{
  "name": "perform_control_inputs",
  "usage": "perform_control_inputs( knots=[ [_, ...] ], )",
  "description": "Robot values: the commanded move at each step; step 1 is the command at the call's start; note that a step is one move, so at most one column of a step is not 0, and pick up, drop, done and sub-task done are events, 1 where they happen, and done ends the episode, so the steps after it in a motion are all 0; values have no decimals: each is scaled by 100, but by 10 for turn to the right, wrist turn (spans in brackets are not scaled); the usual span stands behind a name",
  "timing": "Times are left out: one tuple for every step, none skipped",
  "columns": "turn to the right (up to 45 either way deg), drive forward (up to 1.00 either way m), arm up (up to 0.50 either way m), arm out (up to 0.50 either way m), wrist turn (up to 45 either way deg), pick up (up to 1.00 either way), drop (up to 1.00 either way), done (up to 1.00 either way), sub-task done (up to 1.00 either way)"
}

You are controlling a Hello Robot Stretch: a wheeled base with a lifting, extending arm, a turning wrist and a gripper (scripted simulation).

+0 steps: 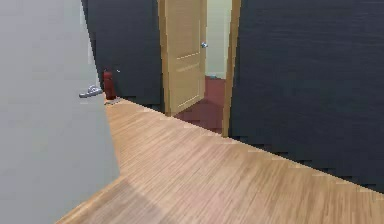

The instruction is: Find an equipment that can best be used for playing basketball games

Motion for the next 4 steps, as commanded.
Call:
perform_control_inputs(
  knots=[
    [0, 100, 0, 0, 0, 0, 0, 0, 0],
    [0, 100, 0, 0, 0, 0, 0, 0, 0],
    [60, 0, 0, 0, 0, 0, 0, 0, 0],
    [0, 35, 0, 0, 0, 0, 0, 0, 0]
  ],
)
